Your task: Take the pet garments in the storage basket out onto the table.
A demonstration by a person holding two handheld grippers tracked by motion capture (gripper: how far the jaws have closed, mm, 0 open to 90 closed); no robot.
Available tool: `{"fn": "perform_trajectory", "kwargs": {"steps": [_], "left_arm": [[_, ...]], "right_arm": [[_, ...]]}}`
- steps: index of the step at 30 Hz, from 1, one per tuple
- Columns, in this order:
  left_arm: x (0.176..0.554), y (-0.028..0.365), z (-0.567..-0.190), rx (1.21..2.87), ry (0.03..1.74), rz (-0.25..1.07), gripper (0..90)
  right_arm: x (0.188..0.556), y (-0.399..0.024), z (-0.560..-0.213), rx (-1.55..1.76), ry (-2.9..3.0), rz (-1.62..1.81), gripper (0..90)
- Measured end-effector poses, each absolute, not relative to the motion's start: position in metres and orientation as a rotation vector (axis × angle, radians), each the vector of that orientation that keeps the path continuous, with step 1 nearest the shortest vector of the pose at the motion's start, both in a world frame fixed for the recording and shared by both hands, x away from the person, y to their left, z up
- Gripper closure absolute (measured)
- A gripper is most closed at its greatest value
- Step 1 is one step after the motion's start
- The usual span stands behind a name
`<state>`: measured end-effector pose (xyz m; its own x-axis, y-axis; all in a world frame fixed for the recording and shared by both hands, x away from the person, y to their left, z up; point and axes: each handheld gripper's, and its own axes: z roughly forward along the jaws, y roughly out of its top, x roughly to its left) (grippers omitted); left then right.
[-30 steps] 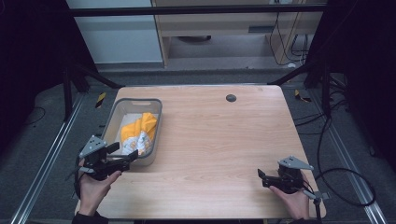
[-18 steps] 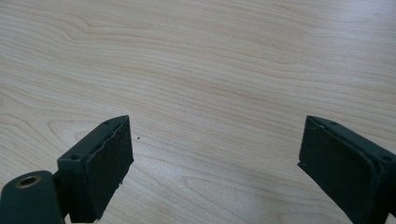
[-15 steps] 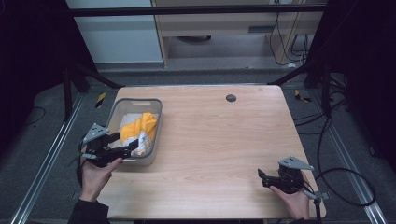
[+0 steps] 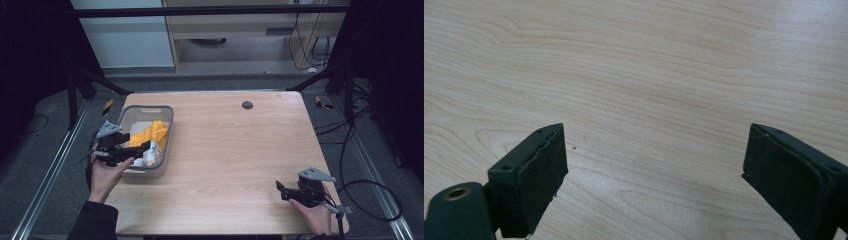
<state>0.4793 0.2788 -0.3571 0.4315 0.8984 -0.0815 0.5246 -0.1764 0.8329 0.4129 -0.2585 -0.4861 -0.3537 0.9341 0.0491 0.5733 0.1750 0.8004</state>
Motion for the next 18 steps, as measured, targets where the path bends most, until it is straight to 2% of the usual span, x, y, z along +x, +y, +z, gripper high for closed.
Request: {"fn": "perform_trajectory", "kwargs": {"steps": [18], "left_arm": [[0.511, 0.270, -0.365, 1.910, 1.256, 0.533, 16.3]], "right_arm": [[0.412, -0.259, -0.486, 1.416, 1.995, 1.048, 11.3]]}}
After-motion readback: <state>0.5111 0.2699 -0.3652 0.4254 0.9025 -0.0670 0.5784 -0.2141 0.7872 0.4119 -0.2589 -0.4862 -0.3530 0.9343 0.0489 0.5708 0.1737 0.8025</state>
